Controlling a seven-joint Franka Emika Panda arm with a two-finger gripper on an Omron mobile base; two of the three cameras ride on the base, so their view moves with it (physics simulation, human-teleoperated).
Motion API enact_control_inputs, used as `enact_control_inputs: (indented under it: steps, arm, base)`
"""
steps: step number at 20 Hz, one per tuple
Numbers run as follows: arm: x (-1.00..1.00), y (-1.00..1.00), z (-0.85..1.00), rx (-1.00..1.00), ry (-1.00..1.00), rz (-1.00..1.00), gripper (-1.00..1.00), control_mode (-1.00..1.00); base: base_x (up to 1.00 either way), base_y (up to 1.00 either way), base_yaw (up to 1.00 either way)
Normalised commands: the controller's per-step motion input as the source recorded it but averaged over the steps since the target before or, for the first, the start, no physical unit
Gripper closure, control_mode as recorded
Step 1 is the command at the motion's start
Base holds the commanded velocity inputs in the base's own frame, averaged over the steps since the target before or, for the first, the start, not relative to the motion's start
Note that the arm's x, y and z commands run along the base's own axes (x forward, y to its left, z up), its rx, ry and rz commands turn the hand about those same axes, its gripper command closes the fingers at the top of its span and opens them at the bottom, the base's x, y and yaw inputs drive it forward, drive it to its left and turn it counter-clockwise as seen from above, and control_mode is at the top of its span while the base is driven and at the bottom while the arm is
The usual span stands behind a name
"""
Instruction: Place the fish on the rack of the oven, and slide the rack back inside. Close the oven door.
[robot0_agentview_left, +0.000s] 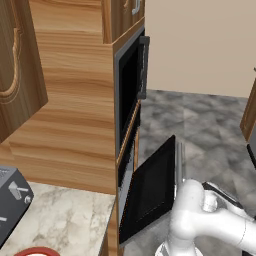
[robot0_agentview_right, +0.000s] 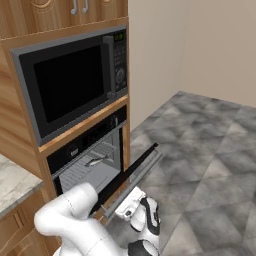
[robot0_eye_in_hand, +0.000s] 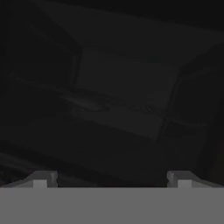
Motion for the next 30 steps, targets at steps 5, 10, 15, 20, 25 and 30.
enact_control_inputs:
  steps: [5, 10, 15, 20, 25, 30]
  arm:
    - [0.84, 1.00, 0.12, 0.27, 0.01, 0.28, -1.00, -1.00]
    - [0.67, 1.00, 0.08, 0.01, 0.11, 0.31, -1.00, -1.00]
    - [0.74, 1.00, 0.07, 0.02, 0.05, 0.28, -1.00, -1.00]
    - [0.84, 1.00, -0.03, 0.01, 0.05, 0.27, -1.00, -1.00]
    - [0.59, 1.00, -0.39, -0.01, 0.01, 0.18, -1.00, -1.00]
    - [0.06, 0.26, -0.11, -0.02, 0.00, 0.01, -1.00, -1.00]
  base:
    - [0.00, 0.00, 0.00]
    - [0.00, 0.00, 0.00]
    - [0.00, 0.00, 0.00]
    - [0.00, 0.00, 0.00]
    - [0.00, 0.00, 0.00]
    - [0.00, 0.00, 0.00]
